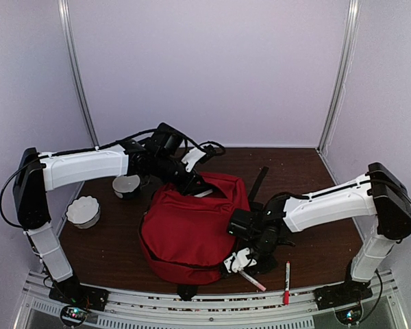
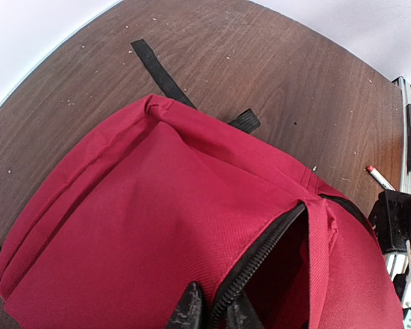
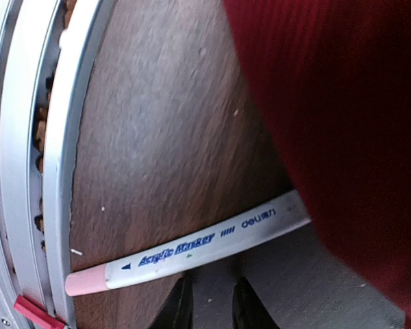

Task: Pack the student bag
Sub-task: Adjust the pen at the corner of the board, then pick up the pen from the corner of the board.

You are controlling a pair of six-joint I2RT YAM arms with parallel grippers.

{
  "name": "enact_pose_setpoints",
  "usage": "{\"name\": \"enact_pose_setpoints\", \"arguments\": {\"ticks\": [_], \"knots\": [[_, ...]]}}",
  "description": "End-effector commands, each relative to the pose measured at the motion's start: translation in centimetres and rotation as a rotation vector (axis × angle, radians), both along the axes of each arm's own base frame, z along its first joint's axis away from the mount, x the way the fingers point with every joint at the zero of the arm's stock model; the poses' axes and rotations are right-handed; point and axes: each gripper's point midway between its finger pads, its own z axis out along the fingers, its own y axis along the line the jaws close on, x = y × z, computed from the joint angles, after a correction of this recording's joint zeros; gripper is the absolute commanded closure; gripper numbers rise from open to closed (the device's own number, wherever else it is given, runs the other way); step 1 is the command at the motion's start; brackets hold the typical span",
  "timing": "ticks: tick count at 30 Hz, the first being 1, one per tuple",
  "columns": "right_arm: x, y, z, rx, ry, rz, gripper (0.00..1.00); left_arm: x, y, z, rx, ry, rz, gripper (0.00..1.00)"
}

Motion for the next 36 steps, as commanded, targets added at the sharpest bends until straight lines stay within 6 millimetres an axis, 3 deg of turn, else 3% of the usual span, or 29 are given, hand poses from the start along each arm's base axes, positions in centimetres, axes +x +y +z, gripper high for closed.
{"name": "enact_pose_setpoints", "arguments": {"ticks": [1, 10, 16, 27, 36], "knots": [[0.2, 0.9, 0.6, 0.033, -0.011, -0.015, 0.78, 0.0, -1.0, 1.8, -0.049, -0.017, -0.017, 0.87], [-2.6, -5.4, 2.6, -0.01, 0.0, 0.159, 0.64, -0.1, -1.0, 2.0, -0.052, -0.016, -0.017, 0.87], [-4.2, -8.0, 3.2, -0.071, 0.031, 0.236, 0.6, 0.0, -1.0, 1.6, -0.047, -0.009, -0.016, 0.87], [-5.9, -9.9, 0.4, -0.207, -0.074, 0.434, 0.56, 0.0, -1.0, 1.5, -0.043, -0.006, -0.014, 0.87], [-4.6, -8.3, -1.0, -0.182, -0.152, 0.392, 0.63, 0.0, -1.0, 1.5, -0.043, -0.003, -0.014, 0.87]]}}
